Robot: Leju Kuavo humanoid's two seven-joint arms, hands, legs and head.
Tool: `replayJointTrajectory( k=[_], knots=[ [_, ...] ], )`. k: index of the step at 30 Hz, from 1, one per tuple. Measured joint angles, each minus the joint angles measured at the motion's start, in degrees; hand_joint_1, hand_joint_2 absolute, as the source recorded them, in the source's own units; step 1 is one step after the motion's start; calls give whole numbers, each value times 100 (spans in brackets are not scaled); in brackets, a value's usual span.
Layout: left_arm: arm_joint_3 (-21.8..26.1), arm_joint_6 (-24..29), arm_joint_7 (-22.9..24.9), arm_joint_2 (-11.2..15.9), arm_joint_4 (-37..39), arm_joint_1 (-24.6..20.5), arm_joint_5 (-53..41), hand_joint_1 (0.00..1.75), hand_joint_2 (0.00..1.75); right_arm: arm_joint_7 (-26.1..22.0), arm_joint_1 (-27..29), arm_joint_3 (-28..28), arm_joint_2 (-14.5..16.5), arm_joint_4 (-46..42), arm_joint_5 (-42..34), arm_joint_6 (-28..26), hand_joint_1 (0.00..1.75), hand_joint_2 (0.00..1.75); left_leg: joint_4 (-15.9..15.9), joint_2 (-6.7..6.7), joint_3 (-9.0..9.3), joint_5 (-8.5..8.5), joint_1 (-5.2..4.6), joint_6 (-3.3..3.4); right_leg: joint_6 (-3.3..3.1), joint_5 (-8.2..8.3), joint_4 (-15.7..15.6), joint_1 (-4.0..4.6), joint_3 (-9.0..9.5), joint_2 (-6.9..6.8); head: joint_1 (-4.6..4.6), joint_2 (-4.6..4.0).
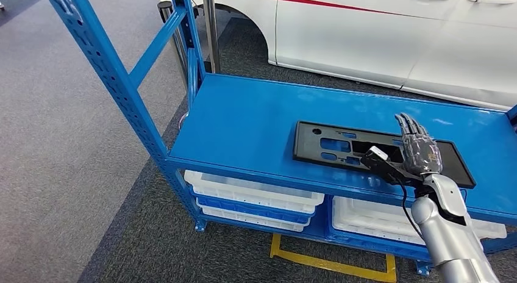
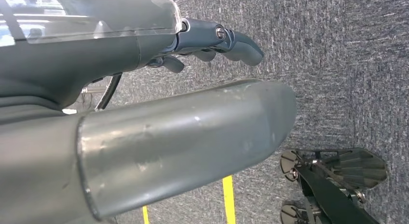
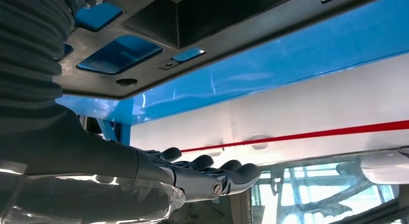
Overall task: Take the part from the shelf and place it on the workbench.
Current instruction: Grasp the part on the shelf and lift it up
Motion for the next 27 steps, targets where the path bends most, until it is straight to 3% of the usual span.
replayJointTrajectory(
  k=[10,14,21,27],
  knots=[
    [0,27,7,-5,0,13,-19,0,0,-9,-19,11,-10,103,-46,9,0,175,1,1,1,0,0,0,0,0,0,0,0,0,0,0],
    [2,55,5,-13,0,48,-46,0,0,-228,2,-17,-39,129,-475,308,0,0,1,2,1,0,0,0,0,0,0,0,0,1,0,0],
    [38,-2,-60,-13,0,54,-111,0,0,-979,276,-285,75,-316,-2314,1356,0,0,0,-2,0,0,0,0,0,0,0,1,1,-4,0,0],
    [154,-40,-68,-5,0,49,-166,0,0,-896,647,-358,368,-1454,-3092,1669,0,0,-4,-3,-1,0,1,0,-1,-2,0,2,-4,-5,0,0]
  ],
)
